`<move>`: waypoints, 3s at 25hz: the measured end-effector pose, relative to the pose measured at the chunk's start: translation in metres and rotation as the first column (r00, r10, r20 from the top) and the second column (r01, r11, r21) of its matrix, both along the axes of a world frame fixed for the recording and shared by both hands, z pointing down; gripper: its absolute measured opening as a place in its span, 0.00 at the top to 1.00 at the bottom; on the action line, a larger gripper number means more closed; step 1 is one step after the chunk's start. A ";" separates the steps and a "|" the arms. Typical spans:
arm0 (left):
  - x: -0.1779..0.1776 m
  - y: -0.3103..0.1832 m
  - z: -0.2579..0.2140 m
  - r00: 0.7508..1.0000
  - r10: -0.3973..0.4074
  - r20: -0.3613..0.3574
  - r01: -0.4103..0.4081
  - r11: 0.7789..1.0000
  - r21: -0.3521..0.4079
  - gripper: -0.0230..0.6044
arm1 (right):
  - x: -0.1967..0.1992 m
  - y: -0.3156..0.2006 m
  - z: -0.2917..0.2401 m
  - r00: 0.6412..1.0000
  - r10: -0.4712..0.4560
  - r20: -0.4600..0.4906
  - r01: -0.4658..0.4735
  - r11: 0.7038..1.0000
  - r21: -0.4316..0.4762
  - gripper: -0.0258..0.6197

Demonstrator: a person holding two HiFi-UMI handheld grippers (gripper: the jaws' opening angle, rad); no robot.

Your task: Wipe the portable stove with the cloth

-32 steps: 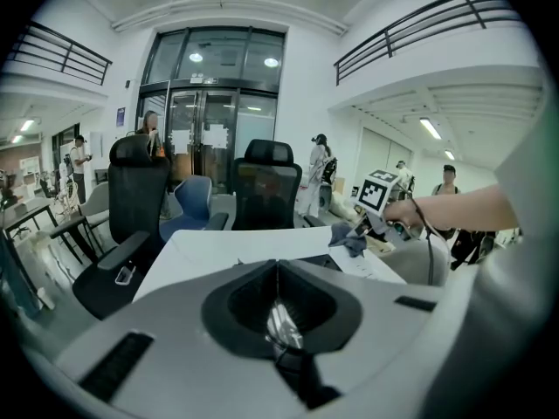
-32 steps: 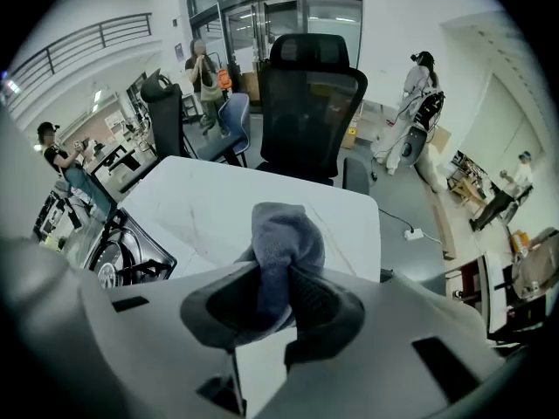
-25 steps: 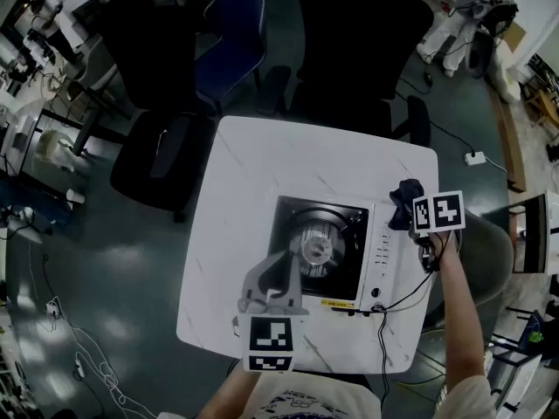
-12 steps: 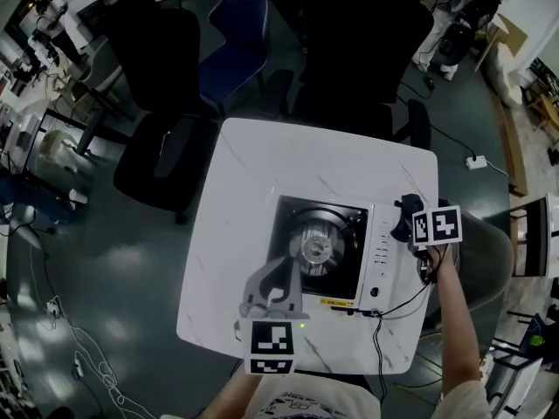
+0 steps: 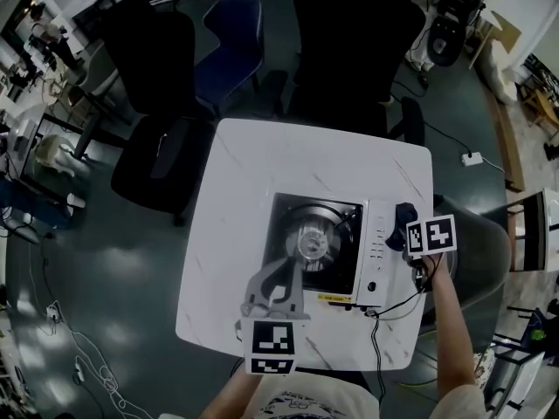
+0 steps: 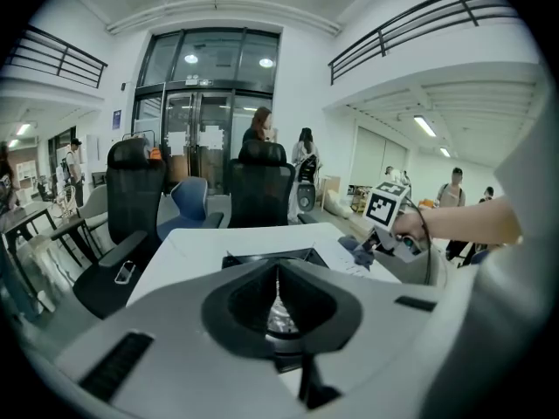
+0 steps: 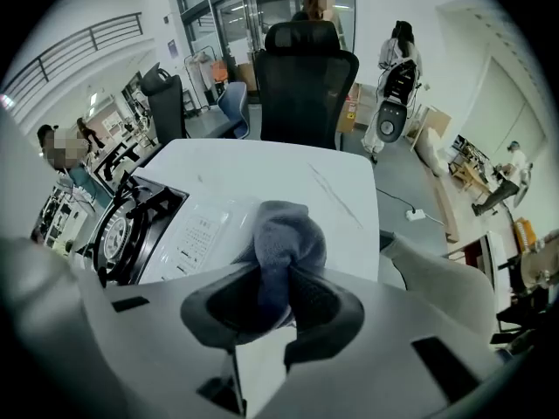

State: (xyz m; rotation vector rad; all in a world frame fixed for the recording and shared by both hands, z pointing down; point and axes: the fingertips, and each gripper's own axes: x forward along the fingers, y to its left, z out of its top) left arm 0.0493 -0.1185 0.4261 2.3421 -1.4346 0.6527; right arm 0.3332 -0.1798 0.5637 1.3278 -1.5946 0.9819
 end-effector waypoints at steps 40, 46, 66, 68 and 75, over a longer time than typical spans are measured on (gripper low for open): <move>-0.008 0.042 0.011 0.989 0.145 -0.020 -0.146 0.989 -0.026 0.93 | -0.026 0.149 0.010 0.998 0.068 0.017 -0.066 0.993 -0.099 0.81; -0.009 0.048 0.012 0.986 0.162 -0.030 -0.162 0.986 -0.027 0.93 | -0.029 0.168 0.010 0.994 0.104 0.027 -0.101 0.990 -0.094 0.81; -0.036 0.053 0.016 0.989 0.145 -0.037 -0.147 0.989 -0.029 0.93 | -0.152 0.197 -0.068 0.982 -0.038 0.182 0.004 0.982 0.186 0.81; -0.038 0.053 0.015 0.989 0.143 -0.037 -0.144 0.989 -0.026 0.93 | -0.175 0.195 -0.062 0.977 -0.082 0.196 0.045 0.982 0.186 0.80; -0.058 0.052 0.016 0.994 0.102 -0.033 -0.103 0.994 -0.029 0.93 | -0.218 0.190 -0.031 0.965 -0.136 0.224 0.106 0.985 0.137 0.80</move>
